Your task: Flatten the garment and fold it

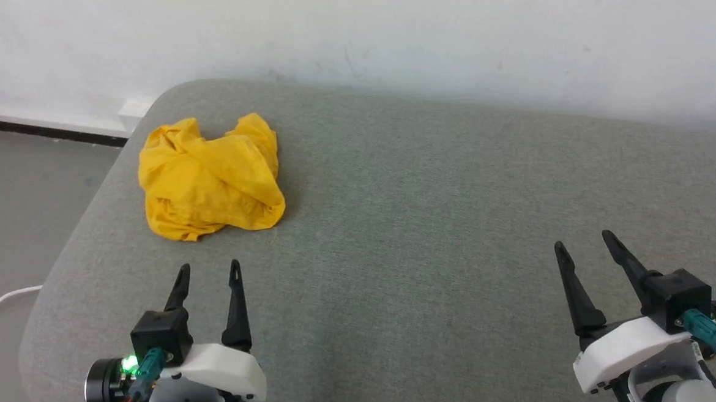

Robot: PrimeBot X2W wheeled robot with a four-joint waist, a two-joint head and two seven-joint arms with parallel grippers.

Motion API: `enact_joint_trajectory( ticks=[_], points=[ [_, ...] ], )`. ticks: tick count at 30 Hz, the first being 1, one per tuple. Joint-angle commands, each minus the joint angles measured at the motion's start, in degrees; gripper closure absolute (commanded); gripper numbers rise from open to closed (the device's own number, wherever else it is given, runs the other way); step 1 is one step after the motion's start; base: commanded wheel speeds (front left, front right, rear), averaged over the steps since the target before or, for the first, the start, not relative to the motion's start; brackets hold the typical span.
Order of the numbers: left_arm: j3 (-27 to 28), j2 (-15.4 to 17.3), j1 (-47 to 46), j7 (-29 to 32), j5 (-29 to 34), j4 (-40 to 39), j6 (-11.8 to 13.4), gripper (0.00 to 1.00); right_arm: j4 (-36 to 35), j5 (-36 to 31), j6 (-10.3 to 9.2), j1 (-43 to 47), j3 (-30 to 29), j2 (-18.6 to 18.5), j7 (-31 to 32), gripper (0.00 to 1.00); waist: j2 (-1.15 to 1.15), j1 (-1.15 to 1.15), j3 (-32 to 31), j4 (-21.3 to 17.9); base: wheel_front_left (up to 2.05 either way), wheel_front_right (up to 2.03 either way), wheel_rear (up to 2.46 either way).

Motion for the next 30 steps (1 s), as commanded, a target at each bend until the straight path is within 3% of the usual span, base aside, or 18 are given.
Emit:
enact_joint_trajectory(
  ticks=[1,30],
  points=[
    [-0.09,0.16,0.32,-0.60,-0.62,0.17,0.44,0.00,0.08,0.45,-0.05,-0.14,-0.02,0.10,-0.54,0.00,0.00,0.00,0.07,1.14,-0.06,-0.06,-0.06],
    [-0.52,-0.11,0.58,-3.96,-2.26,2.08,1.61,0.00,0.79,1.82,-0.07,-0.30,0.24,0.16,-3.47,0.00,0.00,0.00,0.01,8.68,-0.01,-0.01,-0.01]
  ],
)
